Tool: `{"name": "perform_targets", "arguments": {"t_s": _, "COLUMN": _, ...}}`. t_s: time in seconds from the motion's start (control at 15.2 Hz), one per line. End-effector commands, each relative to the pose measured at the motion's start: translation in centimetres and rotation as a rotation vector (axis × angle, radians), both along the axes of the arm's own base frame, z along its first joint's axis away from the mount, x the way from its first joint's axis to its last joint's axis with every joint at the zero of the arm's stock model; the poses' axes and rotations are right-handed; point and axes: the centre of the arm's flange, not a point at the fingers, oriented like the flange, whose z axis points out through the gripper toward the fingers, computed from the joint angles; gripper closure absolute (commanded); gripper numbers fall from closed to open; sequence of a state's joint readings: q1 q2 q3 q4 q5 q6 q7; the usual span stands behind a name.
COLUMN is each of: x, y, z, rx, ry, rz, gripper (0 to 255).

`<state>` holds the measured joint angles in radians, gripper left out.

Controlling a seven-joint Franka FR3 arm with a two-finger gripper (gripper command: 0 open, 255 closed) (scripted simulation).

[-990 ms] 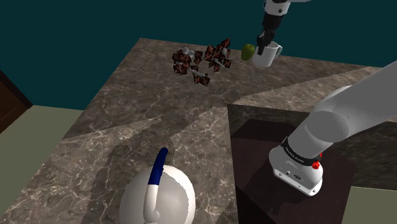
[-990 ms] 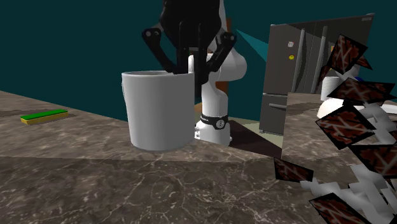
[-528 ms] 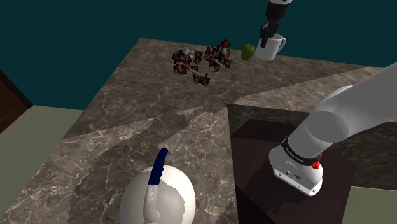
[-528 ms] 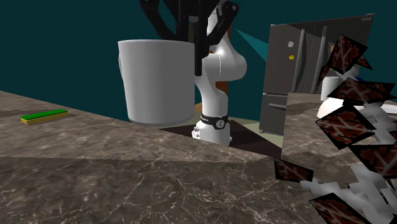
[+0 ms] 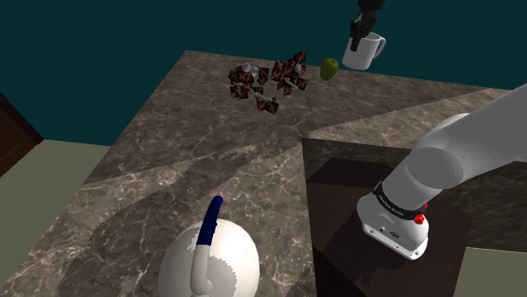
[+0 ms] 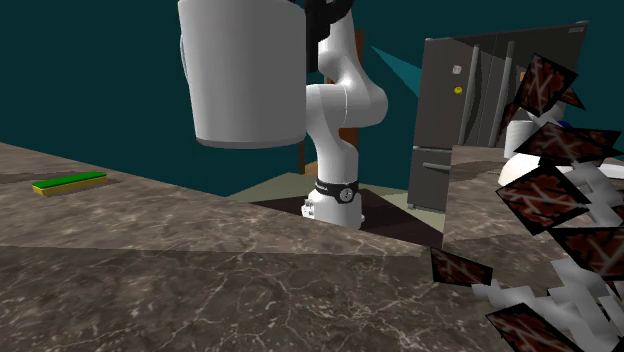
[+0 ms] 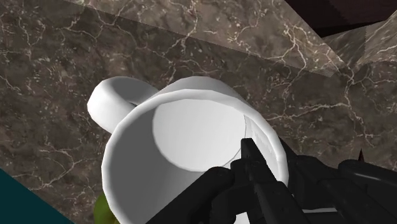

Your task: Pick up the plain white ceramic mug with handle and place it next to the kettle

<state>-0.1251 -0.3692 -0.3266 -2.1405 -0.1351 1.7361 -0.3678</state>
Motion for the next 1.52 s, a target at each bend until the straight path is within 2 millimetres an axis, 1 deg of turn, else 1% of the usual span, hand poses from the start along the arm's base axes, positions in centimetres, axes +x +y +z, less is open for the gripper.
{"name": "perform_targets", "arguments": {"t_s": 0.0, "x": 0.0, "y": -0.1, "z": 1.0, "rx": 0.0, "ry": 0.0, "rz": 0.0, "gripper": 255}}
{"name": "perform_targets", "arguments": {"t_s": 0.59, "x": 0.0, "y": -0.1, "z": 5.8, "rx": 0.0, "ry": 0.0, "rz": 0.0, "gripper": 255}}
{"name": "perform_targets", "arguments": {"t_s": 0.66, "x": 0.0, "y": -0.1, "z": 6.1, "rx": 0.0, "ry": 0.0, "rz": 0.0, "gripper": 255}}
{"name": "perform_targets", "arguments": {"t_s": 1.45, "x": -3.4, "y": 15.4, "z": 6.1, "rx": 0.0, "ry": 0.0, "rz": 0.0, "gripper": 255}}
